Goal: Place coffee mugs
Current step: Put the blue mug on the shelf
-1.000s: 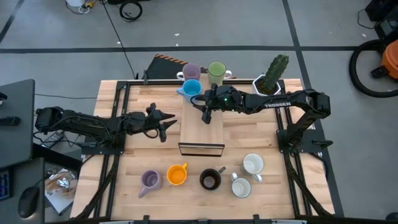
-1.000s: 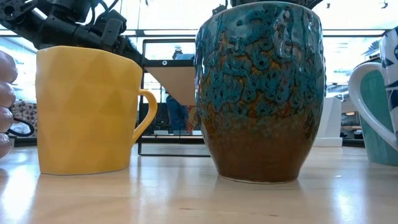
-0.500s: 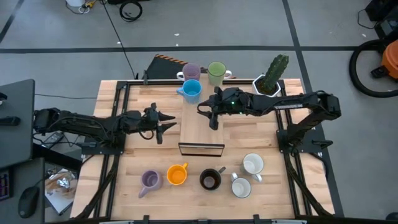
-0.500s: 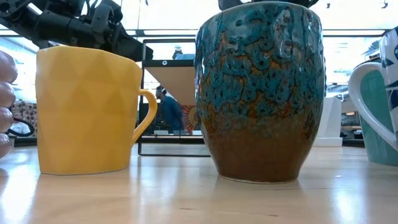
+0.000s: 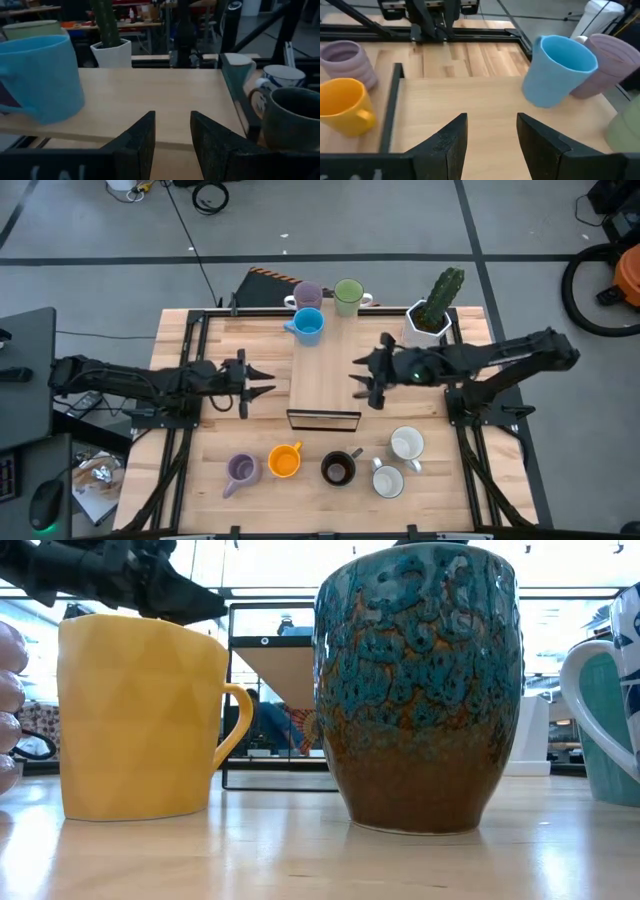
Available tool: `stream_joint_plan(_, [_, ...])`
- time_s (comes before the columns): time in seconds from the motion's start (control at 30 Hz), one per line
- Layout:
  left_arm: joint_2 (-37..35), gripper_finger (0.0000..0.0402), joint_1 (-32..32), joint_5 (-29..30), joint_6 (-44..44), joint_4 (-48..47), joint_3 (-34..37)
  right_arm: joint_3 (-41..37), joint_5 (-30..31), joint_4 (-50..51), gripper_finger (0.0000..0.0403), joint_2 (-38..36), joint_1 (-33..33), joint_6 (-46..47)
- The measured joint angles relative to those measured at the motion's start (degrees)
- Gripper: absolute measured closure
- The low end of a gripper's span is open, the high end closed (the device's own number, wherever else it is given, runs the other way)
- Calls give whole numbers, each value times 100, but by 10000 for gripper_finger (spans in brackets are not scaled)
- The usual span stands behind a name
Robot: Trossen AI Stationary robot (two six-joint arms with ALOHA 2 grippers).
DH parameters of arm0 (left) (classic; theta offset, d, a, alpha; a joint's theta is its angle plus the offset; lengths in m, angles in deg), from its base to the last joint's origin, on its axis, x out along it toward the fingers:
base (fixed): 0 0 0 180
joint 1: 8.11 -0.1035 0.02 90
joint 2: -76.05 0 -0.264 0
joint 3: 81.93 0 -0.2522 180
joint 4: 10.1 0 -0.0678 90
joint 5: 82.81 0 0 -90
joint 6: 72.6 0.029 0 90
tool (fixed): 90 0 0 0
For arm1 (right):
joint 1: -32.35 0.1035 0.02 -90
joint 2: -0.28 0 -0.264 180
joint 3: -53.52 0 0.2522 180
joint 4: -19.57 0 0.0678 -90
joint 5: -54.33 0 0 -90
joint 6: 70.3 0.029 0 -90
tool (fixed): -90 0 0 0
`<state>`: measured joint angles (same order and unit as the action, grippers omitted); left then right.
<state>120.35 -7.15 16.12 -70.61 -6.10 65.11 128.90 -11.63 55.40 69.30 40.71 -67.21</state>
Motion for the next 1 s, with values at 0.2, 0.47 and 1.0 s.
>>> stream_joint_plan(0.2, [-46, 271, 350, -2, -7, 231, 218, 0, 163, 615, 227, -172, 606, 675])
stream_joint_plan(0.47, [-86, 271, 530, 197, -33, 1114, 863, 1, 143, 989, 227, -175, 1254, 1683])
stream_joint_plan(1.0, [-84, 271, 528, 393, 159, 1193, 872, 719, 346, 1764, 227, 640, 2371, 2857])
